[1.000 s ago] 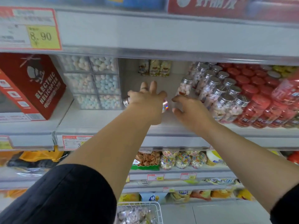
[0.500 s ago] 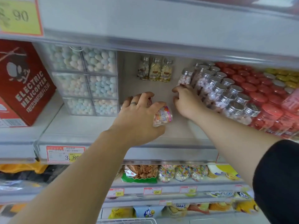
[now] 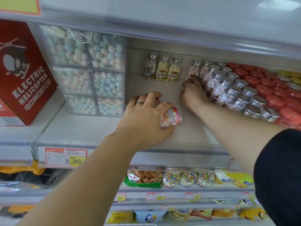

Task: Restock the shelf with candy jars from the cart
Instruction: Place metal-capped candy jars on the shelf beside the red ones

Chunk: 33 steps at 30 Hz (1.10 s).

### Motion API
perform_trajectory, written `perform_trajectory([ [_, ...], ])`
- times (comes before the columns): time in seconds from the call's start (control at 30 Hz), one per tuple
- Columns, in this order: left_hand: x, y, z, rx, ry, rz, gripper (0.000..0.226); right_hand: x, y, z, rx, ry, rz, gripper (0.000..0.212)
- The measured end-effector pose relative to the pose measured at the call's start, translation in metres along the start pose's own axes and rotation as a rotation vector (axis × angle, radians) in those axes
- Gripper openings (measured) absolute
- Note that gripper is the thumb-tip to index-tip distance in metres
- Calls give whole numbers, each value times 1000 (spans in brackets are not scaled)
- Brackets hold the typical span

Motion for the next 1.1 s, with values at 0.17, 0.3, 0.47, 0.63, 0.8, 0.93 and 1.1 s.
perform_trajectory([
  [0.17, 1, 1, 1, -16, 7, -2, 62, 2, -11, -6, 91, -20, 69, 45],
  [0.3, 2, 1, 2, -13, 20, -4, 62, -3, -12, -7, 86, -30, 75, 43],
  [0.47, 3, 1, 3, -2, 40, -9, 61, -4, -13, -3, 46, -40, 110, 42],
  [0.63, 4, 1, 3, 18, 42, 7, 68, 14, -21, 16, -93, -14, 153, 42],
  [0.8, 11, -1, 15, 181, 86, 46, 93, 71, -28, 42, -497, -43, 164, 31],
  [0.93, 21, -9, 23, 254, 88, 68, 99, 125, -47, 43, -426, -285, 323, 30],
  [1.1, 28, -12, 19, 237, 87, 72, 94, 143, -77, 48, -193, -271, 542, 40],
])
Point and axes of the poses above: each hand's wrist, its own x-axis away from the middle knuckle, its own z-axis out of the back of the hand, y = z × x, the point moved 9 cm from there along -x, towards the middle knuckle, and after that the axes turned 2 degrees about -y, right-handed, at the moved point
